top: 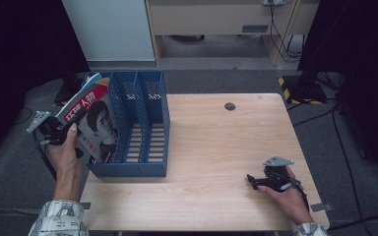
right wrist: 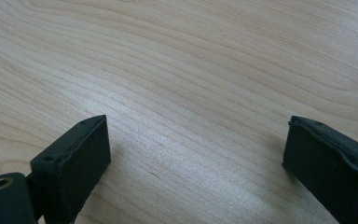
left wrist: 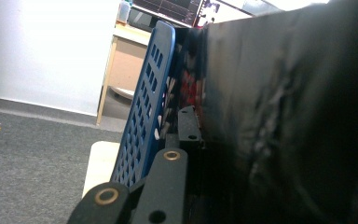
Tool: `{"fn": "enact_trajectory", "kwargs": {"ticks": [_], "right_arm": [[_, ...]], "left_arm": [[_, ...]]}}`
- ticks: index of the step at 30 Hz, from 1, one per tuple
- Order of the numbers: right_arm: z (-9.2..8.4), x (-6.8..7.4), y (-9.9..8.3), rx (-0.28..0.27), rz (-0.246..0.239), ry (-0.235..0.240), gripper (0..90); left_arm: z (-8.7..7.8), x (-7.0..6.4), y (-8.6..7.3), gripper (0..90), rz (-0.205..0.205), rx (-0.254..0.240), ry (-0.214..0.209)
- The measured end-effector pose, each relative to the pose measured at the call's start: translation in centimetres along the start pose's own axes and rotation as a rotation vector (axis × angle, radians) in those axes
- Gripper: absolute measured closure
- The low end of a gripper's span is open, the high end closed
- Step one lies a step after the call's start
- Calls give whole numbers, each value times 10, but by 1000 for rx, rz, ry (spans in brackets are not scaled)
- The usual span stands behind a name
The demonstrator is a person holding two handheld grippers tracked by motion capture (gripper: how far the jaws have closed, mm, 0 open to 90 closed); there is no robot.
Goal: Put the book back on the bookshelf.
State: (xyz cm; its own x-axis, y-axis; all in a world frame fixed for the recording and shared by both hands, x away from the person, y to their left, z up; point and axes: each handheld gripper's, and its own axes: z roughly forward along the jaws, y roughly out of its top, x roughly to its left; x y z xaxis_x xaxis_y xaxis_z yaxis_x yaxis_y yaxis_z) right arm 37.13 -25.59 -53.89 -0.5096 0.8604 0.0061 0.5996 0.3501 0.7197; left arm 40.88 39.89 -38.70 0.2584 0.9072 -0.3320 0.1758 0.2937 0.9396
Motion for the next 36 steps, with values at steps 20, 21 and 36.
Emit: {"fn": "enact_trajectory", "kwargs": {"ticks": [20, 21, 36], "right_arm": [[0, 0, 0, 1, -1, 0, 76], [0, 0, 0, 1, -1, 0, 76], [0, 0, 0, 2, 1, -2, 77]], "left_arm": [[13, -2, -2, 857, 16, -11, 6], [13, -1, -3, 856, 11, -16, 9], [17, 1, -4, 851, 0, -27, 18]]}}
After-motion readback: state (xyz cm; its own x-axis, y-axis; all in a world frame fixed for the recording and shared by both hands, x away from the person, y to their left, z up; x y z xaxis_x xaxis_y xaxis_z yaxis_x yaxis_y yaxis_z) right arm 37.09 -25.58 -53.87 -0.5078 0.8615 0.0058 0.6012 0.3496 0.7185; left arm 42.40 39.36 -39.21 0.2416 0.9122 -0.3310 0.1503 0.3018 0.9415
